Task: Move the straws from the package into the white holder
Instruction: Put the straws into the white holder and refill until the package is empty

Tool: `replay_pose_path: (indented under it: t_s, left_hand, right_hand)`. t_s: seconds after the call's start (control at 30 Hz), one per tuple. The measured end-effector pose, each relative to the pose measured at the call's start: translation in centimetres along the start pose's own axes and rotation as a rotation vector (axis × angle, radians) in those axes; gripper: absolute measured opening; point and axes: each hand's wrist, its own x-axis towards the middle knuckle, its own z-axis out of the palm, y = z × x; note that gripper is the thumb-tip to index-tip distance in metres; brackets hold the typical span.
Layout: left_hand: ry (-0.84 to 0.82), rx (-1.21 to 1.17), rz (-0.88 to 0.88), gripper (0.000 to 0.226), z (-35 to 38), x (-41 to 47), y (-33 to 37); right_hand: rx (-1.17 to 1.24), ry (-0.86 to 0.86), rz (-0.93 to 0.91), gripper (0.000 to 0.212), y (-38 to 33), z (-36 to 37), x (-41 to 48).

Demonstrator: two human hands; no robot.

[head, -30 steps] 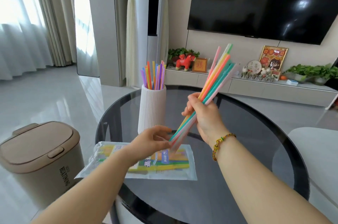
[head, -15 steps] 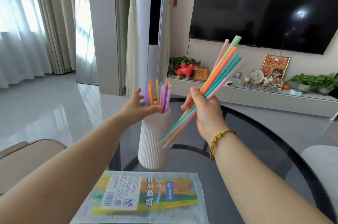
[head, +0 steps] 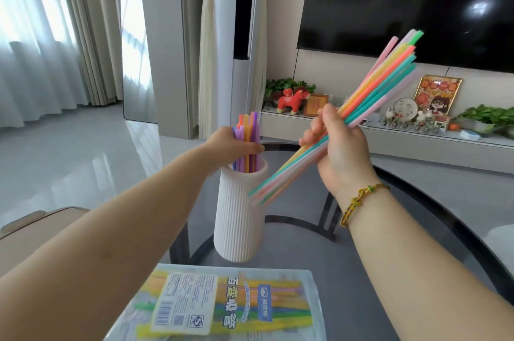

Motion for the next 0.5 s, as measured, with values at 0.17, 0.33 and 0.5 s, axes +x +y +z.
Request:
replay_pose_path:
  t_s: [0.17, 0.33, 0.5]
  left_hand:
    - [-0.048, -0.009, 0.006, 0.018, -0.6, 0.4, 0.0]
    - [-0.097, -0.006, 0.009, 0.016, -0.9, 0.4, -0.2]
    - [-0.119, -0.046, 0.031, 0.016, -1.3, 0.2, -0.4]
  right_hand:
    - [0.213, 0.022, -0.004, 0.03, -1.3, 0.5, 1.7]
    - [0.241, 0.108, 0.023, 0.031, -0.2, 1.1, 3.1]
    - [0.03, 0.148, 0.02, 0.025, 1.2, 1.8, 4.0]
